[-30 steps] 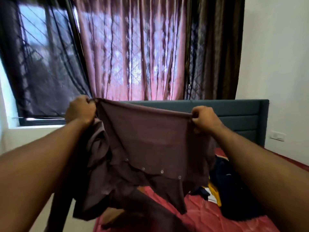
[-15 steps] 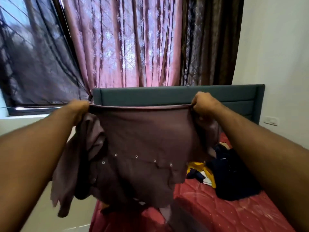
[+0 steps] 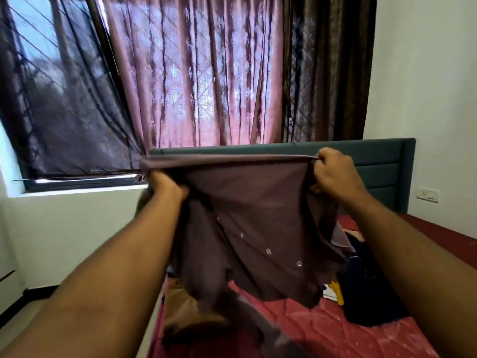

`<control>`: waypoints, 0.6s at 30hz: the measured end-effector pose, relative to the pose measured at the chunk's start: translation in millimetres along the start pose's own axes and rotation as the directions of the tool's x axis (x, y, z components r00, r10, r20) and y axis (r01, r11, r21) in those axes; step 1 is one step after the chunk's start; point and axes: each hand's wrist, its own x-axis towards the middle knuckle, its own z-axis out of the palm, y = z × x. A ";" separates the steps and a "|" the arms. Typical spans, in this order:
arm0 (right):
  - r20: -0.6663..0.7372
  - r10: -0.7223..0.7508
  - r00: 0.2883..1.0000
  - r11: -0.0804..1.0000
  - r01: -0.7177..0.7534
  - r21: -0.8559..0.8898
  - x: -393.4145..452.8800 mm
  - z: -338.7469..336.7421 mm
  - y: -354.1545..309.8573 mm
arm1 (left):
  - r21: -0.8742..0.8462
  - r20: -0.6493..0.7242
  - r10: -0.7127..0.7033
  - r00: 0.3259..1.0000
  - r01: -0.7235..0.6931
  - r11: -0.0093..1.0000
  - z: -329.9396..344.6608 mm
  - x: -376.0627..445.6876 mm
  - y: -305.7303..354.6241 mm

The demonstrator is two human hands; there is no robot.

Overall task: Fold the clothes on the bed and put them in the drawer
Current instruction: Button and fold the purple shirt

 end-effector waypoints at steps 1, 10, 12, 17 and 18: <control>-0.037 0.014 0.999 1.000 -0.015 -0.024 -5.9 -1.3 7.0 | 0.012 0.041 0.165 0.985 -0.166 0.986 29.8 -1.0 15.0; 0.410 0.122 0.904 0.987 -0.152 0.041 -80.6 62.1 46.0 | 0.301 0.392 0.337 0.856 -0.466 0.832 172.5 -8.7 48.2; 0.430 0.131 0.893 0.973 -0.199 0.116 -78.7 70.7 36.3 | 0.289 0.342 0.270 0.900 -0.374 0.881 174.5 -11.6 41.4; 0.342 0.135 0.930 0.991 -0.120 -0.065 -60.3 52.4 32.9 | 0.256 0.218 0.486 0.846 -0.530 0.808 160.2 -6.4 48.7; 0.324 0.120 0.939 0.991 -0.094 -0.093 -58.4 47.2 35.9 | 0.302 0.257 0.546 0.798 -0.603 0.739 156.3 -8.1 53.7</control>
